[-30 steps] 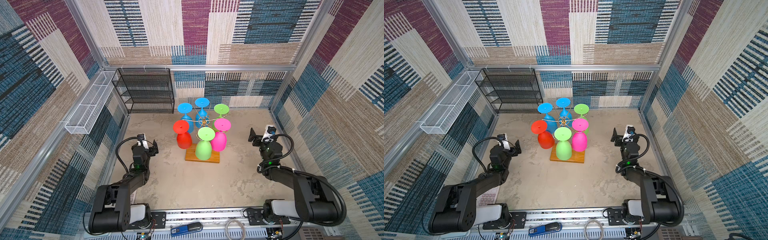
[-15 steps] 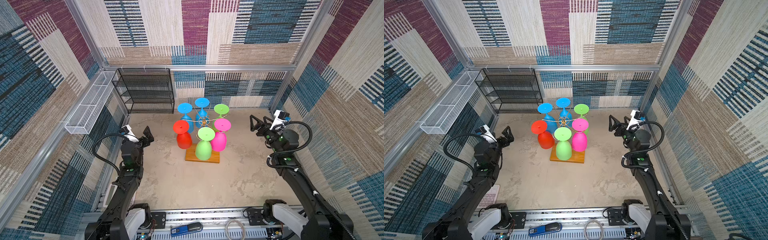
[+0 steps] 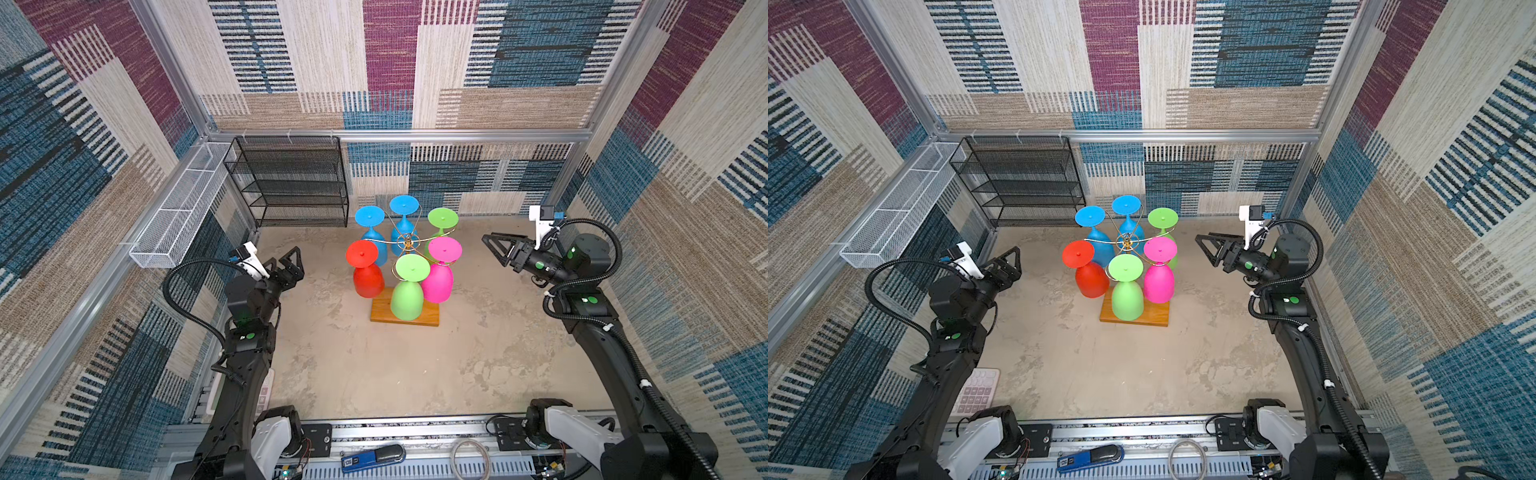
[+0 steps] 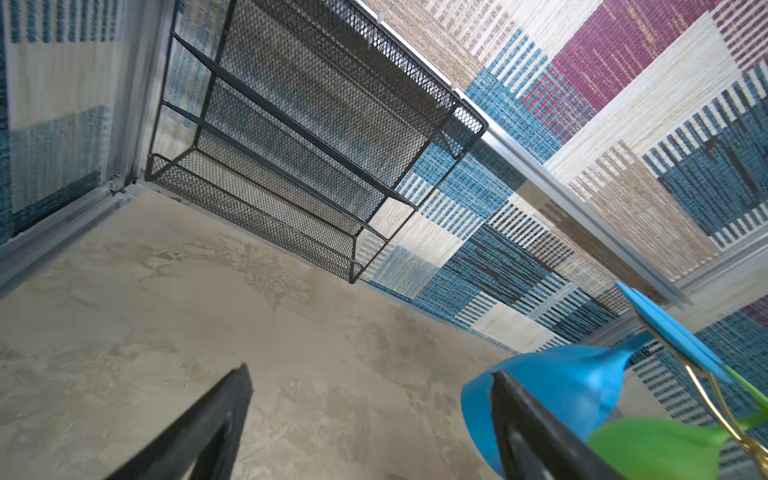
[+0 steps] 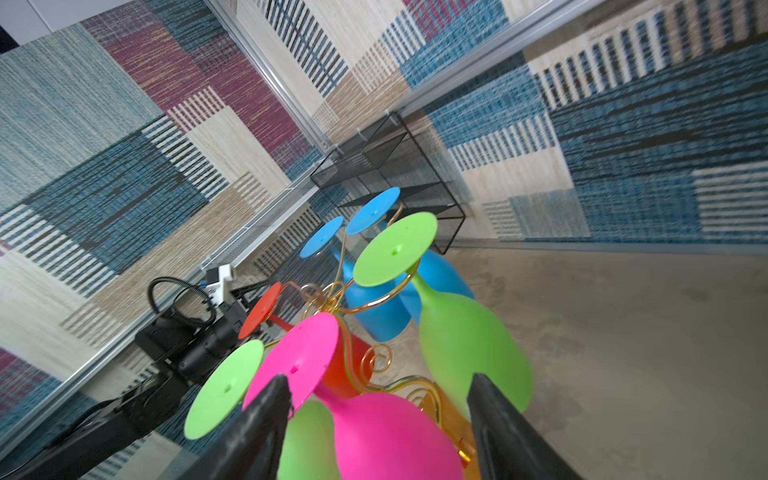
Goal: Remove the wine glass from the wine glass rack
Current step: 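Raise both arms toward the glass rack, right gripper reaching toward the magenta glass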
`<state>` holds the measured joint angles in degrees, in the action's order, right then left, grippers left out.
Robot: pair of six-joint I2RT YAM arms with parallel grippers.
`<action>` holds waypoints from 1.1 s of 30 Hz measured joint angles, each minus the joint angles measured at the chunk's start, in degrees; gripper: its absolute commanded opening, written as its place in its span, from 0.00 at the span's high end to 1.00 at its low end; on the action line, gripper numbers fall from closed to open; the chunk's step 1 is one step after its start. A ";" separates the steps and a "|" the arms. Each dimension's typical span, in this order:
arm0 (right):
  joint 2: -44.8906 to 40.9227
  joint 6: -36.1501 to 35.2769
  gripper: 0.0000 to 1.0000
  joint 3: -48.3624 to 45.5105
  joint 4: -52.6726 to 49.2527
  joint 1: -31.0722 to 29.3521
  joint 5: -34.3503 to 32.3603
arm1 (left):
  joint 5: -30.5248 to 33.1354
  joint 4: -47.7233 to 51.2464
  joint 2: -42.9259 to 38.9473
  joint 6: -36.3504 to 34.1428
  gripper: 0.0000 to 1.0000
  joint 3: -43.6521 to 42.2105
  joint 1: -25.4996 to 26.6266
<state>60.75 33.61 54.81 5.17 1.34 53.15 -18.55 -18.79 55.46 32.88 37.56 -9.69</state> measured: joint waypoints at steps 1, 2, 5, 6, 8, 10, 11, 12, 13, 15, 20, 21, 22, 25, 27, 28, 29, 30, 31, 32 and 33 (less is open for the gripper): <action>-0.02 0.31 0.30 0.35 -0.90 0.00 1.29 | -1.33 0.42 0.44 0.31 0.09 0.68 -0.04; -0.13 0.52 0.31 0.68 -1.70 0.00 2.21 | -2.75 0.74 0.87 0.52 0.09 1.20 -0.07; -0.22 1.31 0.34 1.05 -3.54 0.00 4.76 | -6.03 1.25 2.01 1.81 0.10 1.70 -0.31; -0.13 1.79 0.35 1.05 -4.04 0.00 5.38 | -6.84 1.31 2.43 2.25 0.10 1.73 -0.39; 0.00 2.45 0.36 0.87 -5.14 -0.07 6.10 | -8.63 1.36 3.30 3.34 0.10 1.75 -0.48; 0.15 2.86 0.38 0.72 -5.92 -0.11 6.47 | -10.21 1.36 4.00 4.37 0.10 1.81 -0.68; 0.31 3.32 0.38 0.70 -6.08 -0.15 6.58 | -10.75 1.36 4.26 4.70 0.10 1.90 -0.68; 0.42 3.72 0.38 0.70 -6.10 -0.26 6.84 | -11.41 1.33 4.46 5.03 0.10 1.97 -0.72; 0.57 4.13 0.38 0.70 -6.08 -0.42 6.88 | -11.82 1.27 4.57 5.35 0.10 1.99 -0.81; 1.14 4.81 0.38 0.81 -5.90 -1.25 7.04 | -12.72 1.22 4.61 5.99 0.11 1.99 -1.05; 3.04 5.68 0.38 1.75 -5.27 -3.67 7.34 | -14.84 1.03 4.61 7.23 0.11 1.97 -1.07; 3.26 5.90 0.38 1.84 -5.01 -3.96 7.32 | -15.06 1.03 4.61 7.37 0.11 1.97 -1.11; 3.50 6.10 0.38 1.92 -4.81 -4.24 7.34 | -15.37 1.03 4.61 7.48 0.11 1.97 -1.11; 4.17 6.71 0.40 2.45 -4.11 -5.05 7.34 | -16.11 0.96 4.61 7.67 0.11 1.92 -1.18; 4.83 7.04 0.42 3.13 -3.76 -5.57 7.32 | -16.17 0.68 4.61 7.87 0.11 1.81 -1.20; 5.20 7.06 0.43 3.50 -3.69 -5.95 7.32 | -16.33 0.55 4.59 7.89 0.11 1.73 -1.25; 5.49 7.06 0.44 3.76 -3.63 -6.32 7.32 | -16.35 0.52 4.57 7.91 0.11 1.64 -1.29; 5.73 7.08 0.46 3.93 -3.58 -6.56 7.32 | -16.37 0.52 4.57 7.98 0.11 1.64 -1.33; 5.99 7.08 0.47 4.07 -3.54 -6.78 7.32 | -16.37 0.42 4.57 8.04 0.11 1.60 -1.40; 6.16 7.10 0.48 4.09 -3.41 -7.02 7.30 | -16.41 0.26 4.52 8.07 0.11 1.51 -1.44; 6.45 7.10 0.49 4.13 -3.41 -7.19 7.30 | -16.44 0.09 4.50 8.09 0.11 1.42 -1.51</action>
<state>67.20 40.71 58.94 1.76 -5.85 60.45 -34.98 -18.70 59.96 40.97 38.98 -11.20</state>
